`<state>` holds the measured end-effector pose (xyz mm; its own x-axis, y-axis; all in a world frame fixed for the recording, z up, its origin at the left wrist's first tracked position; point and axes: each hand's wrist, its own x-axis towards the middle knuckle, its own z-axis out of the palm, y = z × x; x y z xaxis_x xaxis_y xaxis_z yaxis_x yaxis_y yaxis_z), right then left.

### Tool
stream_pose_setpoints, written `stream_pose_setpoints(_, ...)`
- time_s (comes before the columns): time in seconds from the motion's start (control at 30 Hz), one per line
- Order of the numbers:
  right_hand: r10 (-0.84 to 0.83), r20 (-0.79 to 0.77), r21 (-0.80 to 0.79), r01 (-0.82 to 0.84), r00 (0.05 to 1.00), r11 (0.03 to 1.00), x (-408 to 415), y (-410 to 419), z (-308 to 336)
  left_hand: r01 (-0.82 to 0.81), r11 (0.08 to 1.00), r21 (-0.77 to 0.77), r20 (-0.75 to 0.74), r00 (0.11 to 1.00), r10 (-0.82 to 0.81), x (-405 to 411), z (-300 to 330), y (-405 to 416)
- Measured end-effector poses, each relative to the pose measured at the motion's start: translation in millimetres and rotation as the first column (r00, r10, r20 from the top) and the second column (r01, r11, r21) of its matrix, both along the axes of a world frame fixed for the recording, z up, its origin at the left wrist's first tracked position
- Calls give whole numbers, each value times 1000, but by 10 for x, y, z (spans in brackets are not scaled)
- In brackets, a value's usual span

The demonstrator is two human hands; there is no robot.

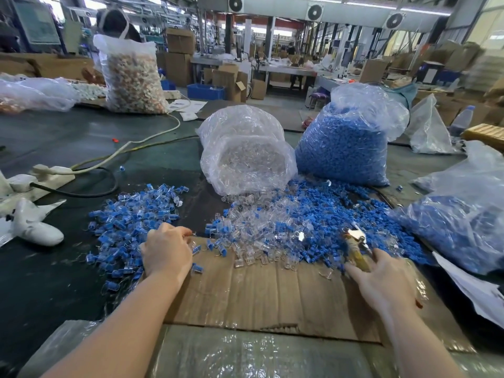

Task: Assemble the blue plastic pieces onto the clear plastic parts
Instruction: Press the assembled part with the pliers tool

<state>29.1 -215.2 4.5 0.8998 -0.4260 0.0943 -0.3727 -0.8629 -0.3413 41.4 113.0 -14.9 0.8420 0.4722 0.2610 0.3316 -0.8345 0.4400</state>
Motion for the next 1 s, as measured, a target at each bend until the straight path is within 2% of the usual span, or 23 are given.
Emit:
stream_pose_setpoints(0.07, -4, -30, -37, 3, 1000, 999, 16, -47, -33, -11, 1000, -5, 15, 1000, 11, -13, -23, -23)
stream_pose_setpoints(0.17, -8, -56, -82, 3, 998, 997, 29, -62, -53, 64, 995, -73, 165, 985, -52, -25, 28, -161)
stream_pose_setpoints(0.27, 4, -78, -134, -14, 997, 991, 25, -40, -65, 241, 967, -80, 254, 943, -215, -39, 97, -401)
stream_pose_setpoints(0.37, 5, -90, -160, -20, 996, 987, 16, -28, -56, 440, 891, -116, 285, 874, -394, -64, 110, -672)
stream_pose_setpoints(0.5, -4, -107, -194, -17, 994, 981, -38, 39, -1, 574, 811, -115, 257, 805, -534, -112, 26, -951)
stream_pose_setpoints(0.57, 12, 6, -164, -11, 1000, 986, -90, 120, 32, 610, 785, -108, 255, 780, -571, -133, -10, -1044)
stream_pose_setpoints(0.67, 145, 210, -182, -107, 967, 977, -150, 259, 53, 671, 739, -62, 247, 727, -640, -152, -36, -1152)
stream_pose_setpoints(0.77, 188, 129, -243, -153, 974, 958, -157, 362, 40, 735, 676, 58, 143, 664, -734, -154, -75, -1236)
stream_pose_setpoints(0.83, 180, 70, -253, -157, 981, 955, -136, 387, 9, 746, 662, 76, 103, 654, -749, -163, -100, -1262)
stream_pose_setpoints(1.0, 126, 119, -242, -94, 985, 966, -75, 420, -38, 740, 673, 26, 206, 654, -727, -167, -152, -1245)
